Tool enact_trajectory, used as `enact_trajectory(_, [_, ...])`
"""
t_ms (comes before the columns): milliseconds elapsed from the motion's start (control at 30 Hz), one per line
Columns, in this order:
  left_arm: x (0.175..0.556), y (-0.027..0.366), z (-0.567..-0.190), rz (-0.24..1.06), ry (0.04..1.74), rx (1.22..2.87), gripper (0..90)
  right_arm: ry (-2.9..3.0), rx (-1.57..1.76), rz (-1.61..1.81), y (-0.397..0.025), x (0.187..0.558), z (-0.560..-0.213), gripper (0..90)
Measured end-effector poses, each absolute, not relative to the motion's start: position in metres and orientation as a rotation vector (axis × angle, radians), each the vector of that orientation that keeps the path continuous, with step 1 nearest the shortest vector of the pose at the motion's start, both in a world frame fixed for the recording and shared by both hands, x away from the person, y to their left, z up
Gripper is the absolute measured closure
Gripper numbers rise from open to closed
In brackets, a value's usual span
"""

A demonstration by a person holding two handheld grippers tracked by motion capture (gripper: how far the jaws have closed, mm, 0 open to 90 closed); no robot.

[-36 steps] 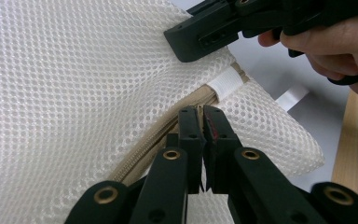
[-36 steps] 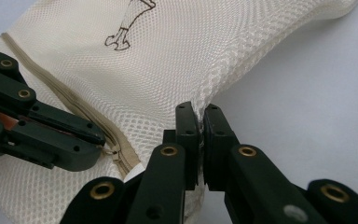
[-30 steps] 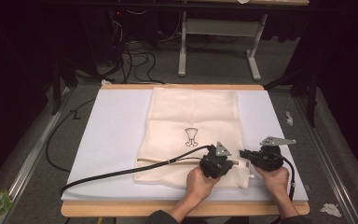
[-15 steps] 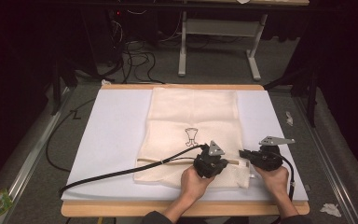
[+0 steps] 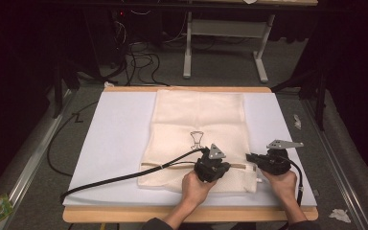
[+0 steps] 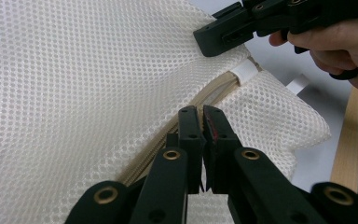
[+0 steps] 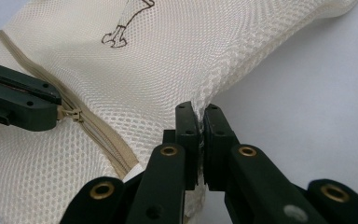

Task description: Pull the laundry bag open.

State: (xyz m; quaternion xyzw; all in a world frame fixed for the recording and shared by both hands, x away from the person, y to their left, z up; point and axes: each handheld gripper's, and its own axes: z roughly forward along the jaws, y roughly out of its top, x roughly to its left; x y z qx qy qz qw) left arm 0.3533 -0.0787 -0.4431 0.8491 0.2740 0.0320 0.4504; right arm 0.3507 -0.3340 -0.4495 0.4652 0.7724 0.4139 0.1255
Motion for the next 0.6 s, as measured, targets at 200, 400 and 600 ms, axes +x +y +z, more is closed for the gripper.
enact_trajectory(200, [0.3526, -0.0769, -0.4415, 0.081, 0.673, 2.096, 87.0, 2.251, 1.347, 1.210, -0.3332, 0.3508, -0.4495, 87.7])
enact_trajectory(400, [0.3523, -0.0724, -0.4421, 0.079, 0.680, 2.091, 87.0, 2.252, 1.345, 1.208, -0.3334, 0.3504, -0.4495, 87.7])
enact_trajectory(600, [0.3517, -0.0713, -0.4417, 0.077, 0.679, 2.089, 87.0, 2.253, 1.345, 1.216, -0.3328, 0.3498, -0.4497, 87.7])
